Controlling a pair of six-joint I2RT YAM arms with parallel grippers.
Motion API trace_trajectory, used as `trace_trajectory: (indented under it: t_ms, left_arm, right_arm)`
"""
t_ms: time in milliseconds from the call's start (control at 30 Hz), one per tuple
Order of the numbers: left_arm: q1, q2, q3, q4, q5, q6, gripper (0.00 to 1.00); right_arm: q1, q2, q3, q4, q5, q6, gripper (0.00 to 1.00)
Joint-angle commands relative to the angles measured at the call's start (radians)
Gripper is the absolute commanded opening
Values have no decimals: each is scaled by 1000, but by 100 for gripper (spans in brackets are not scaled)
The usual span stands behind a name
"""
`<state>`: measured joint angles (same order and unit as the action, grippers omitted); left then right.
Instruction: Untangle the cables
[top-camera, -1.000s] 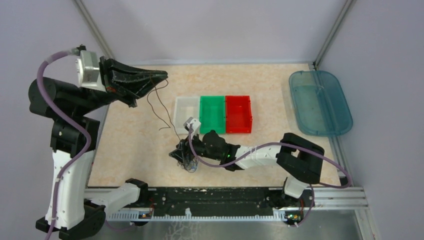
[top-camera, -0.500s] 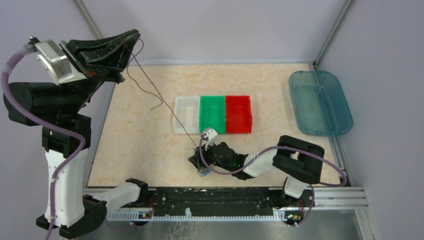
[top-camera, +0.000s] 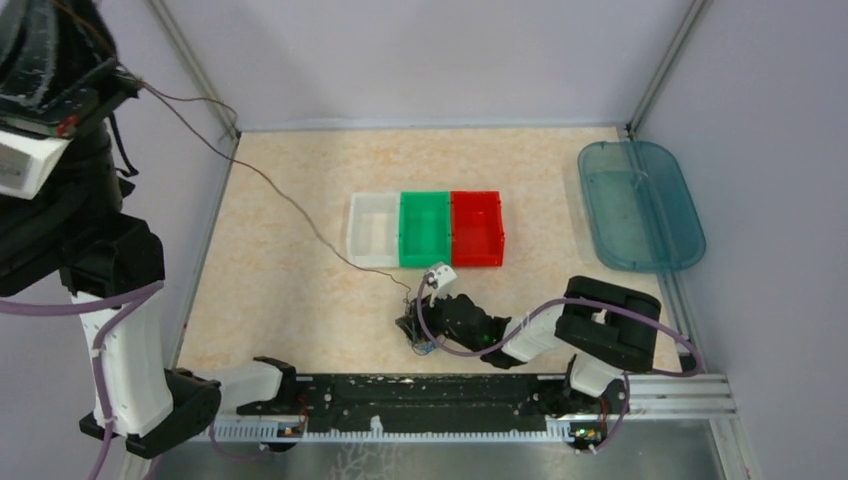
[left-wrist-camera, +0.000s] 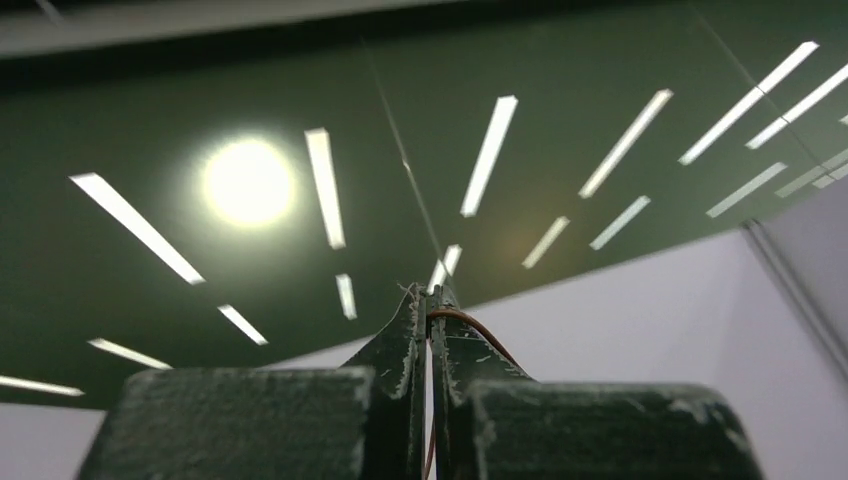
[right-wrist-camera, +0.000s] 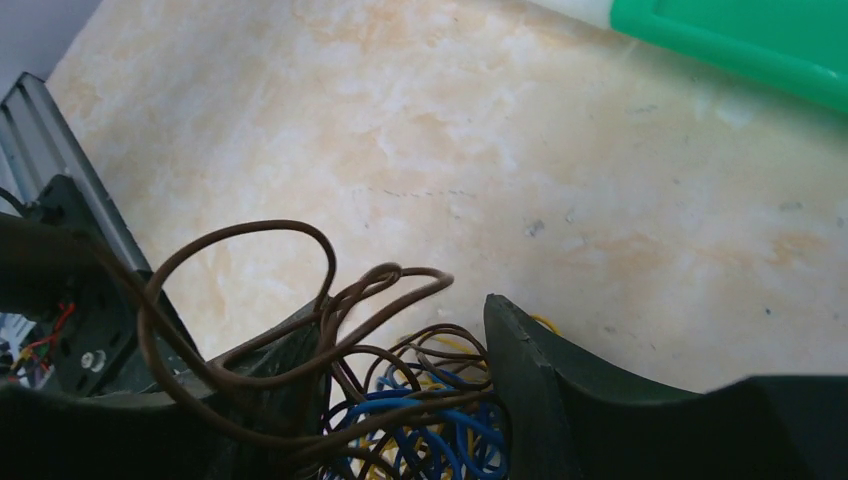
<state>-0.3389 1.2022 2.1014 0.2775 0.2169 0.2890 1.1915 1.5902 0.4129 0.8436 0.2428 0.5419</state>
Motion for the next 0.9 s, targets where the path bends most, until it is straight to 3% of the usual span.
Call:
trace_trajectory:
  t_ms: [0,133,300,367,500,600,867]
  left_arm:
    - [-2,47,96,227,-109,203,0]
    - [-3,113,207,274,-111,274,0]
    - [-3,154,232,354,-96,349,0]
    - [-3,155,243,266,-65,328,0]
    - [-3,41,7,158,43,291,0]
    - [-3,-29,-155,100,73,275,0]
    - [-3,-84,-328,-3,84,274,0]
  right_arm:
    - [6,-54,-50,33,50,26,59]
    - [5,-79,-87,36,67,29,60]
    - [-2,-109,-113,23,84,30,60]
    - [-8,-128,-115,17,84,29,61]
    - [-11,-199,-74,-53,81,2,64]
    - [-12,-271,-33,-134,77,-22,74]
    - [-17,-472,80,-333,53,-102,85]
